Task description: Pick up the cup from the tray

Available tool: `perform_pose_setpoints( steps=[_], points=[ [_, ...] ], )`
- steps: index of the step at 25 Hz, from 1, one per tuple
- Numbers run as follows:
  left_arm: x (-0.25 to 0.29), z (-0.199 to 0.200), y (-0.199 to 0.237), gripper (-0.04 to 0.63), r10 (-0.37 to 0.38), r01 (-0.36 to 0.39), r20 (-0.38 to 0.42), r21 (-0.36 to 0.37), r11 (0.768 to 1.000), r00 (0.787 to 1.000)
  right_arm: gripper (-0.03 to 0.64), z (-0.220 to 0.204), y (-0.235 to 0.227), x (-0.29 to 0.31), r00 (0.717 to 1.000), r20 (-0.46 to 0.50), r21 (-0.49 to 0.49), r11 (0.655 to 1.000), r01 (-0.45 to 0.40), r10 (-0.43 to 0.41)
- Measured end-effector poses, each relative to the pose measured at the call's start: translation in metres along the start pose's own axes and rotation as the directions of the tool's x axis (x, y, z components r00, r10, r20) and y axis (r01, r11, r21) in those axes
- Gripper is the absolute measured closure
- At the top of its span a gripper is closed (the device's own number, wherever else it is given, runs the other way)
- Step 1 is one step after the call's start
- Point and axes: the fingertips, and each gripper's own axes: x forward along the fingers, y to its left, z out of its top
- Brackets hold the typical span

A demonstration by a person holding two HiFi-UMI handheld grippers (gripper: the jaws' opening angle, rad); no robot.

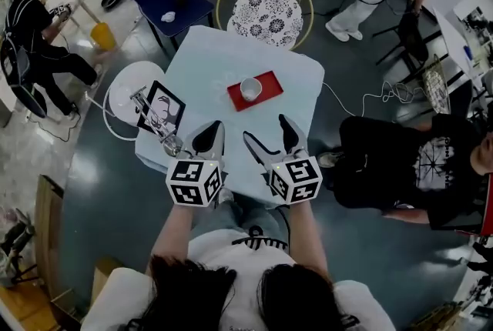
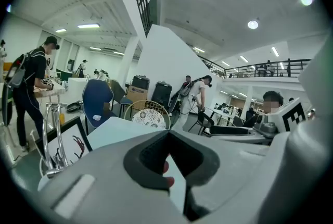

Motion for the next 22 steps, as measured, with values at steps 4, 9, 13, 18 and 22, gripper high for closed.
perform_pose_setpoints(
  steps=[4, 9, 13, 18, 22],
  points=[
    [0.008, 0.006, 0.01, 0.594, -0.001, 0.001, -0.002, -0.006, 1.0, 1.0, 0.178, 0.007, 0.001, 0.014, 1.0, -0.005, -0.023, 1.0, 0.002, -0.002],
    [0.019, 0.01, 0.017, 0.594, 0.004, -0.004, -0.009, -0.012, 1.0, 1.0, 0.174, 0.011, -0.013, 0.025, 1.0, -0.012, -0.027, 1.0, 0.011, -0.012],
    [0.026, 0.01, 0.02, 0.594, 0.021, -0.022, -0.015, -0.026, 0.999, 1.0, 0.169, 0.016, -0.018, 0.035, 1.0, -0.006, -0.014, 1.0, -0.008, 0.007],
    [0.04, 0.004, 0.019, 0.594, 0.033, -0.034, -0.039, -0.024, 0.999, 0.999, 0.155, 0.011, -0.025, 0.048, 0.999, -0.033, -0.026, 0.999, -0.03, 0.029],
    [0.055, 0.003, 0.026, 0.594, 0.05, -0.051, -0.056, -0.006, 0.999, 0.997, 0.149, 0.008, -0.036, 0.063, 0.998, -0.046, -0.02, 0.999, -0.037, 0.036]
  ],
)
